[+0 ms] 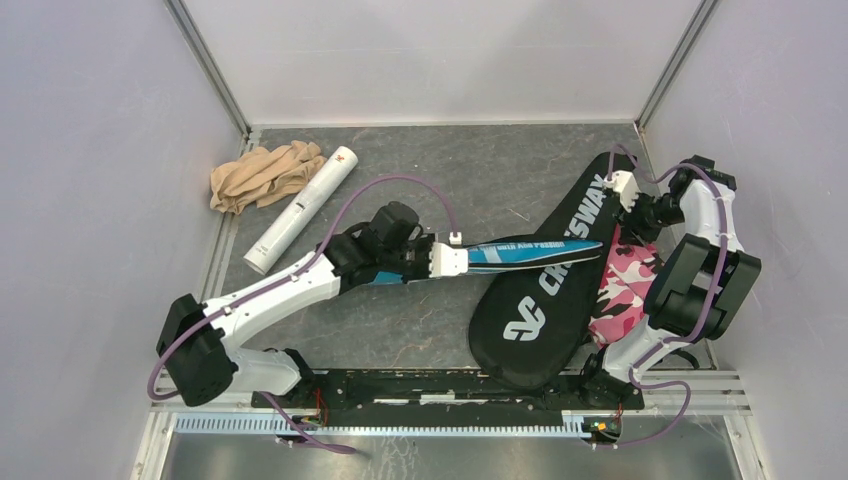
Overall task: Pack up the badminton gear
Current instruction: Zip the racket bag at the center of the board, then place the racket bag at the center of the board.
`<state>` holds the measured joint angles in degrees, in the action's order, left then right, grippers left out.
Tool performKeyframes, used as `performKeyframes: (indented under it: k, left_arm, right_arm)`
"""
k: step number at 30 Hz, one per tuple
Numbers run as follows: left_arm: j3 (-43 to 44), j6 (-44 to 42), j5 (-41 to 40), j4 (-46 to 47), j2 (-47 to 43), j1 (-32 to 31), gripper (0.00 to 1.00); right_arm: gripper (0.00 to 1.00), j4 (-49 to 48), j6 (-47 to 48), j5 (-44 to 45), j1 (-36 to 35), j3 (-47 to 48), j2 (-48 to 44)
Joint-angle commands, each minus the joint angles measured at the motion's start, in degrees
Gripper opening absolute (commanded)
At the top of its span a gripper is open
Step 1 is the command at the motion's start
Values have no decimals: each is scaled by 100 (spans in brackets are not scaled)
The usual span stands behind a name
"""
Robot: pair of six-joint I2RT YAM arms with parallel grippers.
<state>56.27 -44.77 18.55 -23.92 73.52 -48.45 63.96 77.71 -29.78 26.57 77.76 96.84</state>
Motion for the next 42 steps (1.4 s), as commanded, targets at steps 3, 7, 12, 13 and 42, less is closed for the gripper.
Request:
performKeyframes:
  k: [3, 7, 12, 13, 42]
  left_arm:
    - [784, 1575, -668, 410, 317, 50, 2]
    - [946, 2269, -1283, 760, 440, 110, 2]
    - [1289, 3136, -2135, 1035, 672, 230, 2]
    - [1384, 3285, -2259, 1062, 734, 264, 2]
    - [4603, 2782, -1636, 763, 4624, -661, 7]
  right_arm:
    - [45, 51, -632, -677, -11, 169, -225]
    - [52, -234, -1265, -792, -10, 281, -385]
    - [55, -661, -2207, -819, -7, 475, -578]
    - [55, -753, -2413, -813, -11, 509, -611]
    - [59, -1452, -3929, -558, -7, -173, -1675]
